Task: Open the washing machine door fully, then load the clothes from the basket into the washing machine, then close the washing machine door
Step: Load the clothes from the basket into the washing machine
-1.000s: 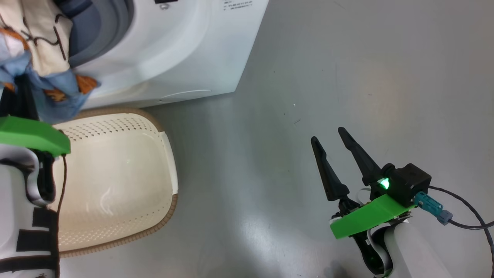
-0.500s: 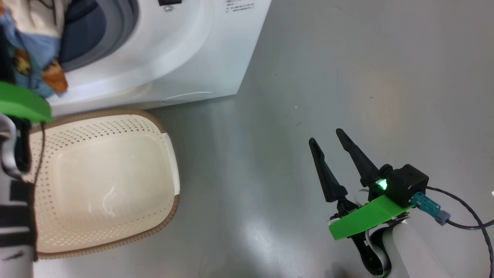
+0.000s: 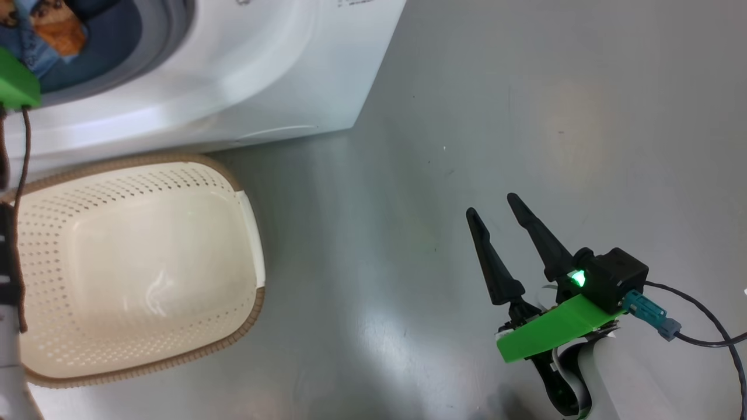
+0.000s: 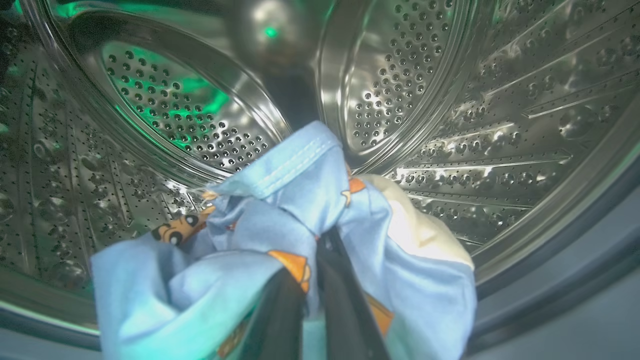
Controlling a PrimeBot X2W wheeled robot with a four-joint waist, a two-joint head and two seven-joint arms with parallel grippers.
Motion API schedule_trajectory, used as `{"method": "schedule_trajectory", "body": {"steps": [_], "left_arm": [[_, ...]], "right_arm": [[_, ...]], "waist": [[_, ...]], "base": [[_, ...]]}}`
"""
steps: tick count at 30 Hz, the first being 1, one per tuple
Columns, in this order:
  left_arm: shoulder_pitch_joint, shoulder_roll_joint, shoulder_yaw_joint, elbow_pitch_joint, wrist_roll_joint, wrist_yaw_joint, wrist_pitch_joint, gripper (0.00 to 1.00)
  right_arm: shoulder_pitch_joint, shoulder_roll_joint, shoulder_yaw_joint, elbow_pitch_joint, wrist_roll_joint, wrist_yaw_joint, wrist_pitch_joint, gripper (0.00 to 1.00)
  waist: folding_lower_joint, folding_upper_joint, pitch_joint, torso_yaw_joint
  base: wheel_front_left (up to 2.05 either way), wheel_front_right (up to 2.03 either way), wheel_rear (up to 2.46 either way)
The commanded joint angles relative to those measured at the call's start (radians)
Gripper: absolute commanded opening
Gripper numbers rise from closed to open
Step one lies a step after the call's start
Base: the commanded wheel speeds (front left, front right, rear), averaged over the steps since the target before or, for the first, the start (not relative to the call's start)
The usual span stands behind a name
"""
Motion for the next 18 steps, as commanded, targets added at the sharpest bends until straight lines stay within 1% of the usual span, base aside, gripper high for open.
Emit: {"method": "schedule_trajectory", "body": {"steps": [1,5,12,18], "left_arm": [[-0.032,0.052,0.015,0.002,-0.003,-0.006,-0.007,0.00],[-0.086,0.058,0.009,0.039,-0.007,-0.011,-0.019,0.00],[-0.207,0.089,-0.027,0.070,0.026,-0.021,-0.083,0.00],[-0.287,0.102,-0.048,0.069,0.054,-0.013,-0.124,0.00]], "right_arm": [[0.012,0.006,0.026,-0.024,0.007,0.006,-0.012,1.00],[0.010,0.007,0.025,-0.027,0.007,0.006,-0.012,1.00],[-0.001,0.009,0.027,-0.037,0.006,0.006,-0.012,1.00],[-0.009,0.010,0.036,-0.041,0.003,0.006,-0.012,1.00]], "waist": [[0.0000,0.0000,0.022,-0.004],[0.0000,0.0000,0.064,-0.006],[0.0000,0.0000,0.147,-0.006],[0.0000,0.0000,0.187,0.000]], "base": [[0.00,0.00,0.00],[0.00,0.00,0.00],[0.00,0.00,0.00],[0.00,0.00,0.00]]}}
